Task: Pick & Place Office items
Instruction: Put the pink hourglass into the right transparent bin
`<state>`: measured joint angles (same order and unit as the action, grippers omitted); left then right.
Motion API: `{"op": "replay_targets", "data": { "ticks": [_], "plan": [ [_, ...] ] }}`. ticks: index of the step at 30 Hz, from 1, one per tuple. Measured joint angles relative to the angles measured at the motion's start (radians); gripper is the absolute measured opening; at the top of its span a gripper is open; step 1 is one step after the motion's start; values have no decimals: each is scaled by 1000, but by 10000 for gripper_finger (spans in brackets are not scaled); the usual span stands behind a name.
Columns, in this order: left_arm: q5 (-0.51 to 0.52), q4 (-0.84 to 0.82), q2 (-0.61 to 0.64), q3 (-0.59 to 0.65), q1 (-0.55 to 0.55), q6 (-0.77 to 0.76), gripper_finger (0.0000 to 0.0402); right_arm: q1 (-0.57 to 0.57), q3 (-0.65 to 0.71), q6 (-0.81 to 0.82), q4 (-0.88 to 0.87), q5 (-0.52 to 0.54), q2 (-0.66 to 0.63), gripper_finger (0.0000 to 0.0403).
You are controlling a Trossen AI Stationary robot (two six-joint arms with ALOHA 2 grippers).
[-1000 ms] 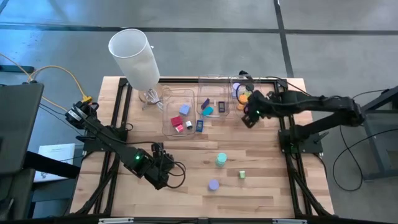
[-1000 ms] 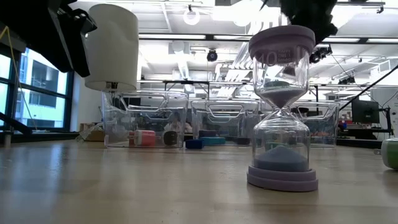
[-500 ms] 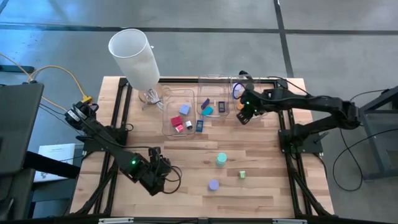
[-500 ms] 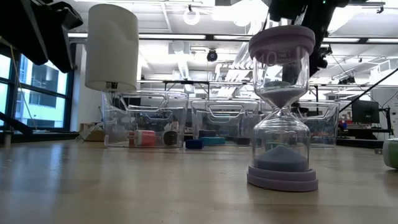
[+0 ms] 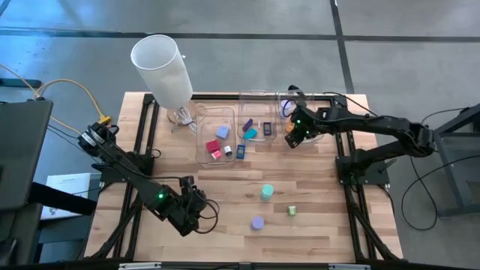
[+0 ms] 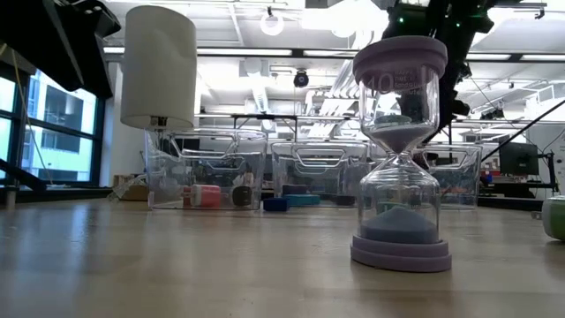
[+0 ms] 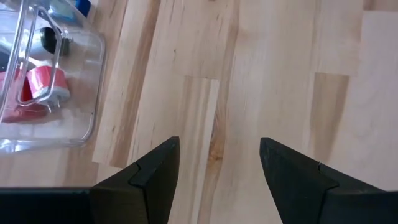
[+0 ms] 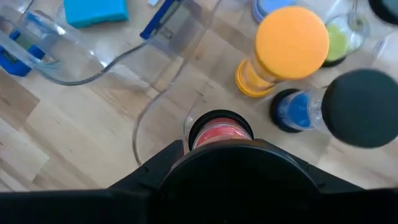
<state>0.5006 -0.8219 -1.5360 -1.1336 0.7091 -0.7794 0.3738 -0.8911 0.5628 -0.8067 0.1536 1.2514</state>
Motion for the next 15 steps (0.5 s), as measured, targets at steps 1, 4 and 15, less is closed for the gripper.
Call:
{"op": "replay_targets", "data": {
  "ticks": [1,4,15],
  "plan": [
    [0,0,0,0,0,0,214,3,7,11,8,-4,0,175],
    [0,0,0,0,0,1,214,12,22,45,23,-5,0,175],
    [2,0,0,0,-6,49,214,44,24,134,34,-35,64,176]
  ]
}}
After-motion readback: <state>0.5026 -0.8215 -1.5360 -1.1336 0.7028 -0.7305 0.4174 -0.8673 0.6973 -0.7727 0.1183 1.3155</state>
